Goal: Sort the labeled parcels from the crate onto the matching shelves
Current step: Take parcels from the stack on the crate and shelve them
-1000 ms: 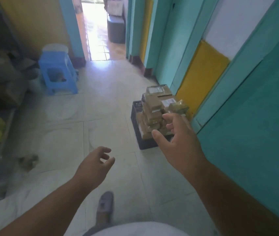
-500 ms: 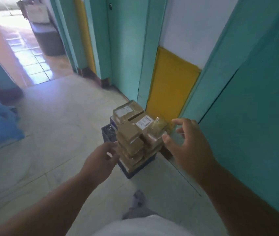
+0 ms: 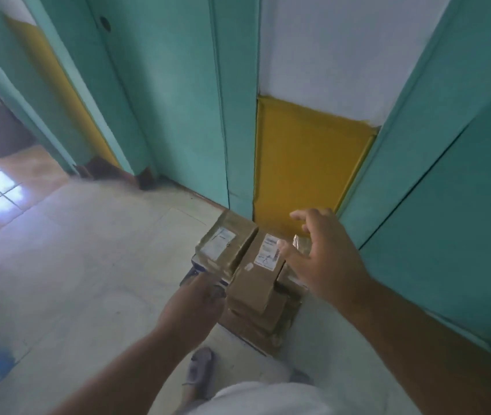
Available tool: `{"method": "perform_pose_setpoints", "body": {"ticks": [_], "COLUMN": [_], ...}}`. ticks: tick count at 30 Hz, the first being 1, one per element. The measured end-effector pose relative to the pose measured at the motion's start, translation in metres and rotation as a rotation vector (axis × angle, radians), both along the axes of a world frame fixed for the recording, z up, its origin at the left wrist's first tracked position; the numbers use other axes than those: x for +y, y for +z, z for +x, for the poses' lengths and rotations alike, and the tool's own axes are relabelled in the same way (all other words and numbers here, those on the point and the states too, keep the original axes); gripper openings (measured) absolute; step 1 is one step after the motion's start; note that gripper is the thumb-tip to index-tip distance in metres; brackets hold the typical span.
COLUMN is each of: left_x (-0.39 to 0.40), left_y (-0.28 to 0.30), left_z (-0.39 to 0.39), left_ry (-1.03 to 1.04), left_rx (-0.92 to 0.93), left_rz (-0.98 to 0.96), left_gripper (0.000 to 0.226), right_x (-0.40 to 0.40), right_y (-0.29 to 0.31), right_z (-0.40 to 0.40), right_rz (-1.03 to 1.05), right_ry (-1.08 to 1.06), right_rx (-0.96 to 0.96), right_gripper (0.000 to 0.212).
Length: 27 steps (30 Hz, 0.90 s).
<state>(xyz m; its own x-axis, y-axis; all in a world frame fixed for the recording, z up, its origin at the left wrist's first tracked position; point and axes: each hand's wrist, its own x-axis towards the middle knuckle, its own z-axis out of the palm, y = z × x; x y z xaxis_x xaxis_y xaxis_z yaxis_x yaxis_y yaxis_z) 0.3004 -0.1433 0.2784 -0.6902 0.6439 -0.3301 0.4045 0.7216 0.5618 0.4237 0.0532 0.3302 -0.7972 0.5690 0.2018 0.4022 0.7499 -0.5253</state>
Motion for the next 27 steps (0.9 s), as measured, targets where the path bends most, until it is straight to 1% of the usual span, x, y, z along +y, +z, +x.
{"method": "perform_pose_setpoints", "body": {"ticks": [3,7,11,13,15,18,22,25,27], "left_x": [0.003,0.012,0.037,0.049,0.06,0.073,0.093,0.106,0.112], "left_y": [-0.022,-0.045,-0.079,-0.1,-0.126,-0.166,-0.208,-0.238,-0.255], "left_z": [-0.055,-0.101,-0.115,-0.113,-0.11,-0.103,-0.101,-0.104,-0.105], "left_ry": [-0.179,-0.301,-0.426,-0.481,-0.538,-0.609,-0.774,-0.843,-0.924], "left_rx": [-0.027,-0.077,-0.114,-0.141,-0.13,-0.033,0.239,0.319,0.385], "left_rz": [-0.01,-0.054,-0.139,-0.162,-0.182,-0.21,-0.256,-0.288,-0.297], "left_gripper": [0.032,0.048,0.058,0.063,0.069,0.084,0.095,0.105,0.105], "right_x": [-0.013,-0.027,-0.028,-0.024,-0.021,-0.017,-0.019,-0.022,-0.021], "right_y": [-0.015,-0.023,-0.051,-0.072,-0.095,-0.134,-0.182,-0.21,-0.225], "right_z": [-0.021,-0.034,-0.04,-0.042,-0.042,-0.043,-0.042,-0.041,-0.04], "right_rz": [-0.027,-0.053,-0.07,-0.116,-0.171,-0.216,-0.3,-0.377,-0.411], "right_ry": [-0.145,-0.31,-0.41,-0.443,-0.482,-0.525,-0.559,-0.56,-0.553], "right_rx": [-0.046,-0.107,-0.192,-0.23,-0.247,-0.274,-0.303,-0.319,-0.317], "right_gripper": [0.049,0.046,0.047,0.047,0.048,0.05,0.05,0.051,0.049]}}
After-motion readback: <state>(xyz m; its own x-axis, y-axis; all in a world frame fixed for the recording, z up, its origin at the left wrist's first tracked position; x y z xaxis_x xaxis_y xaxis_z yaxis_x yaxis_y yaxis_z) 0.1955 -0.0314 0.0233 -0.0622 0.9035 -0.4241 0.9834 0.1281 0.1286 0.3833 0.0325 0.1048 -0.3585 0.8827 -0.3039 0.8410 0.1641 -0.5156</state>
